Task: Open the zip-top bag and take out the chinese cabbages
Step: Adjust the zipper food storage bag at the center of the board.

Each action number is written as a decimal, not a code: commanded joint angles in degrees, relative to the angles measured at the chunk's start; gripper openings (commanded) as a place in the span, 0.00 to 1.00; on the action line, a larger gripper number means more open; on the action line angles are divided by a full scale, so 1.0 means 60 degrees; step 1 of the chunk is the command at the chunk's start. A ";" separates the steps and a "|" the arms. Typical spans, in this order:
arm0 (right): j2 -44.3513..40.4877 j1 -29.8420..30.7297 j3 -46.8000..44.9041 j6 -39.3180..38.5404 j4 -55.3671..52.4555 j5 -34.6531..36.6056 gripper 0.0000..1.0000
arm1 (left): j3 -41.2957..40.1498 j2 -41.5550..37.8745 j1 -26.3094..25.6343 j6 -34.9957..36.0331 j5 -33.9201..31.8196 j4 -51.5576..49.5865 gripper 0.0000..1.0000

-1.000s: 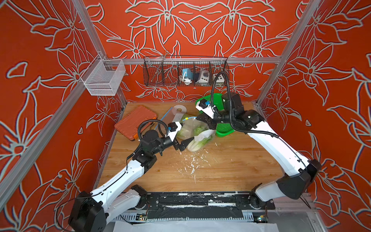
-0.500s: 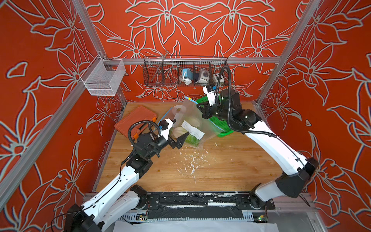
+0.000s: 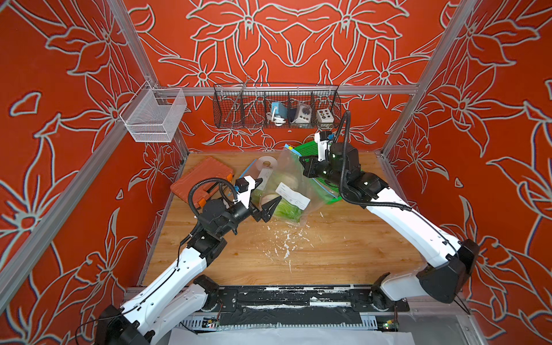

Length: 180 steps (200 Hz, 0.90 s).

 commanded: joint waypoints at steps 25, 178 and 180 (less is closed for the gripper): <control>-0.0349 -0.0213 -0.0097 -0.0466 0.0061 -0.0285 0.00 | 0.0412 0.0222 -0.0033 -0.0313 0.0144 0.0197 0.97; -0.1368 -0.0247 -0.2202 0.3206 0.2454 0.0669 0.00 | 0.2261 0.3500 -0.3362 -0.0697 -0.1838 0.0939 0.93; -0.1358 -0.0247 -0.2202 0.3215 0.2475 0.0644 0.00 | 0.2259 0.3549 -0.3359 -0.0754 -0.1869 0.0963 0.93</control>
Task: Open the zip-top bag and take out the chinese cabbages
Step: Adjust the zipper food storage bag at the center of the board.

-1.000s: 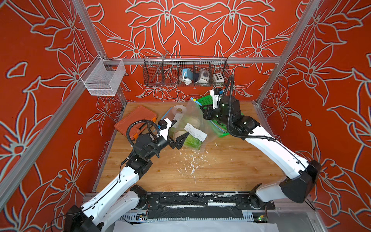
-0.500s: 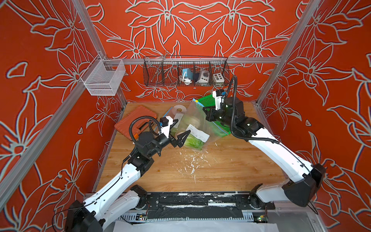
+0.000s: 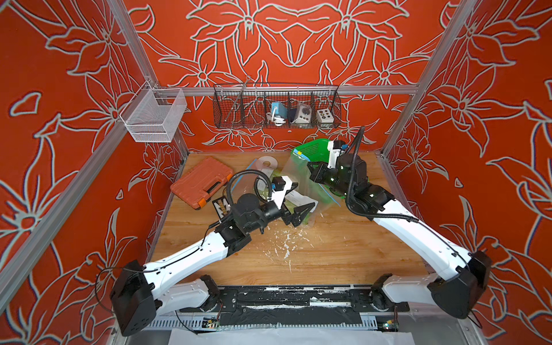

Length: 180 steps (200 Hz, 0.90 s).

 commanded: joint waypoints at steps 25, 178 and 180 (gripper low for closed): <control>-0.0233 -0.0042 -0.0122 0.1142 0.1128 -0.0086 0.00 | 0.0285 0.1062 -0.0156 -0.0983 -0.0982 0.0753 0.91; -0.0313 -0.0028 -0.0697 0.1993 0.1477 -0.0263 0.00 | 0.2347 0.3794 -0.0154 -0.2298 -0.1594 0.0678 0.62; -0.0313 -0.0028 -0.0705 0.1993 0.1476 -0.0229 0.00 | 0.2371 0.3809 -0.0150 -0.2301 -0.1615 0.0650 0.61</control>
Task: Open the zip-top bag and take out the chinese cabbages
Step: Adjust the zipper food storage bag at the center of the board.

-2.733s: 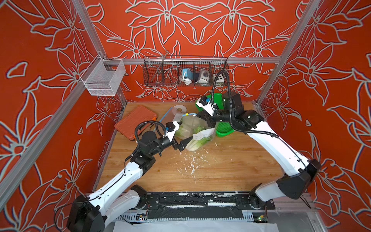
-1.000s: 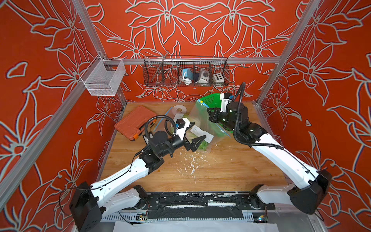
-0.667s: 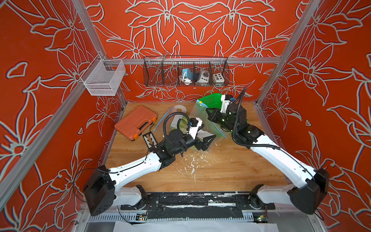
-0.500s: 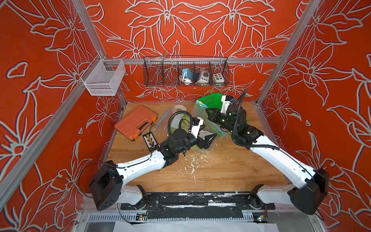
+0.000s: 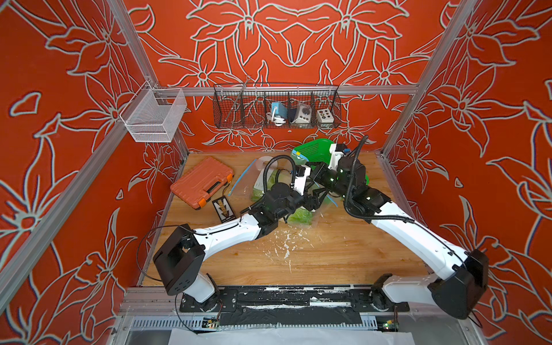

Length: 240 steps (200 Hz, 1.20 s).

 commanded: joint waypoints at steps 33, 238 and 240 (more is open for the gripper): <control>-0.0372 -0.0032 -0.0199 0.0231 0.0379 0.0212 0.00 | 0.0486 0.0329 0.0045 -0.0297 -0.0888 -0.0613 0.39; -0.0237 -0.1727 0.1710 -0.9288 -0.3989 -0.7262 0.00 | -0.2088 -0.3825 0.3574 0.2934 0.4848 -0.2650 0.96; -0.0204 -0.1753 0.1760 -0.9356 -0.4064 -0.7351 0.00 | -0.2081 -0.3760 0.3607 0.2957 0.4923 -0.2565 0.96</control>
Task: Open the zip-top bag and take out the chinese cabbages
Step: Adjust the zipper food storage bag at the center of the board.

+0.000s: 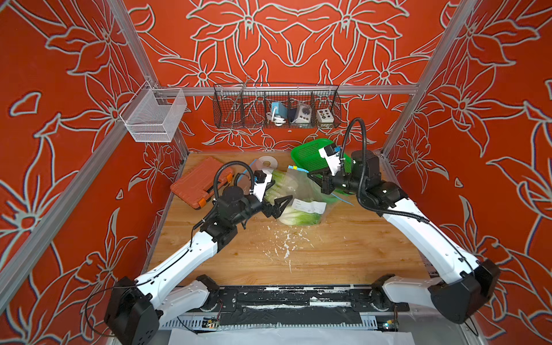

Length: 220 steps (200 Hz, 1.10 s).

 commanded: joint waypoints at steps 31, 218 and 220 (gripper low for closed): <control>0.0190 -0.0358 0.1039 -0.1757 -0.1481 -0.2675 0.00 | 0.0757 0.1544 0.0611 0.0996 0.3483 0.1076 0.92; 0.0091 -0.0143 0.0531 -0.1908 -0.0507 -0.2845 0.37 | 0.0894 0.3166 0.0603 0.0169 0.5780 0.2408 0.00; 0.0124 -0.0130 0.0550 -0.1950 -0.0530 -0.2837 0.38 | 0.0892 0.3170 0.0603 0.0162 0.5780 0.2417 0.00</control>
